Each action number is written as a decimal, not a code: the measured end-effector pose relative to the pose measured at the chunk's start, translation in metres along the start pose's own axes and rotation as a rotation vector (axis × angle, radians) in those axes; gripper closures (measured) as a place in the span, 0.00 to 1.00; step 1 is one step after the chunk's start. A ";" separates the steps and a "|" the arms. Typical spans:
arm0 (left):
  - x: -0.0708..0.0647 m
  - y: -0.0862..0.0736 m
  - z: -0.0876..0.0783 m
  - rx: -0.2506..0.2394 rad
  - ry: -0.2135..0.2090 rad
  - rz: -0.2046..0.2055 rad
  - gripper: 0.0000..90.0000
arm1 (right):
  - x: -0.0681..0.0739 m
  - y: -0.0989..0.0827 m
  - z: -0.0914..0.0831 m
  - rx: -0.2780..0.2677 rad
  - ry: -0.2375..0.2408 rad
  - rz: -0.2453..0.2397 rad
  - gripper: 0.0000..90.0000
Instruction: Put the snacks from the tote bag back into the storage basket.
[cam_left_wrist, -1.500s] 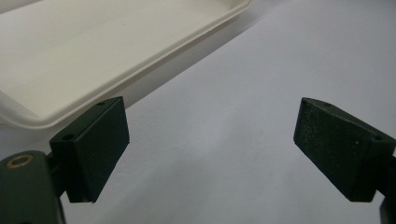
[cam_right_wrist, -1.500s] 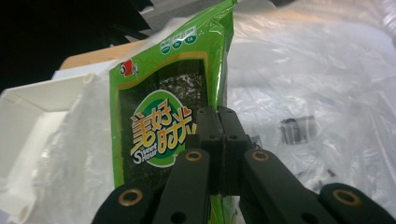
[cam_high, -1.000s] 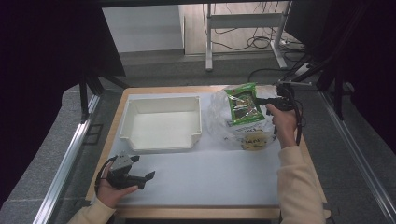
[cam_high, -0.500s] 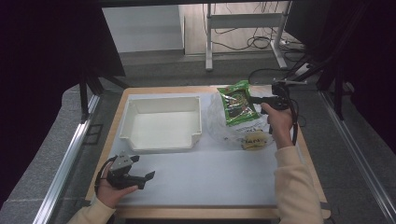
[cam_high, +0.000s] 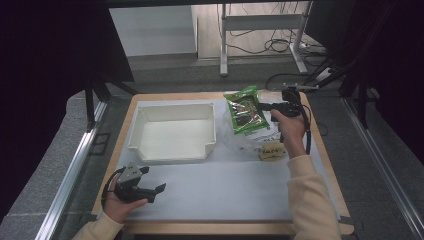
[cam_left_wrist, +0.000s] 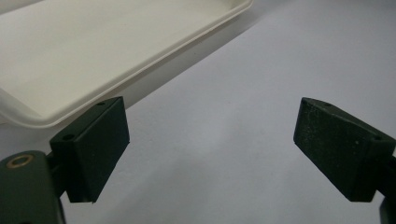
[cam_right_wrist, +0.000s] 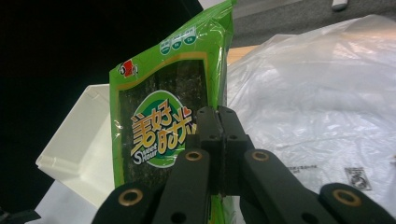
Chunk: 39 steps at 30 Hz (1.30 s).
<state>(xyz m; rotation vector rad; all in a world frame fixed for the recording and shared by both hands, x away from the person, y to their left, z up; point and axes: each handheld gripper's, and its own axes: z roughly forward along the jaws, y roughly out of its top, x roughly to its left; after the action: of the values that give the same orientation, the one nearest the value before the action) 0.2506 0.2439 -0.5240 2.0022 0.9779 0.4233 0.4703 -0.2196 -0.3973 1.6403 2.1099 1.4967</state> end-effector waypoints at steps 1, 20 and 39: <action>0.000 0.000 0.000 -0.001 0.000 0.000 0.12 | 0.001 0.000 0.001 0.002 0.002 -0.001 1.00; 0.000 0.000 0.000 -0.001 -0.001 -0.002 0.12 | 0.019 -0.002 0.020 0.011 0.048 -0.012 1.00; 0.000 0.000 0.000 -0.001 -0.003 -0.001 0.12 | 0.039 -0.003 0.037 0.024 0.080 -0.038 1.00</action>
<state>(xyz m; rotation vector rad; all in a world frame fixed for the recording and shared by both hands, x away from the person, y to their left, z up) 0.2505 0.2444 -0.5239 2.0009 0.9773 0.4202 0.4730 -0.1656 -0.4004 1.5636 2.1953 1.5573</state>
